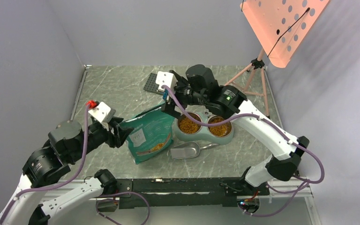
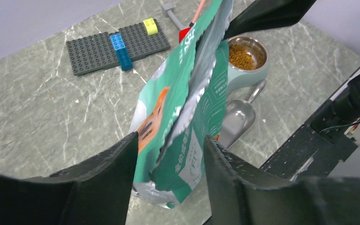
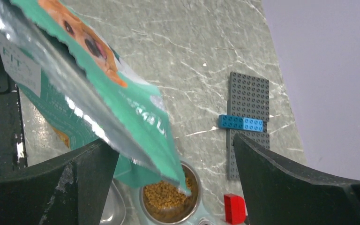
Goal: Serve the pet food
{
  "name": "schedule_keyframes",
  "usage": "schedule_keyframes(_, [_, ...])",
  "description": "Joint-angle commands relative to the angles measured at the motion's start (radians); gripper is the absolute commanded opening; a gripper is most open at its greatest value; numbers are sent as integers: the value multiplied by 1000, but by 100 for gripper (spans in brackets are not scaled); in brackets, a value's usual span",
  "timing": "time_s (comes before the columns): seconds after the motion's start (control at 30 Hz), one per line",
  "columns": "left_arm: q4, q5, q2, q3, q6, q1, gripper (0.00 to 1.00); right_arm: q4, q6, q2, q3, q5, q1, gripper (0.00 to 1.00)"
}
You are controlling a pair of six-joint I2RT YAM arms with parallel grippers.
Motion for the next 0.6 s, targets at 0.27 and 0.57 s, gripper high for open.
schedule_keyframes(0.27, [30,97,293,201,93,4,62,-30,8,102,169,-17,33,55])
schedule_keyframes(0.57, [20,44,405,239,180,3,41,-24,17,100,152,-63,33,0])
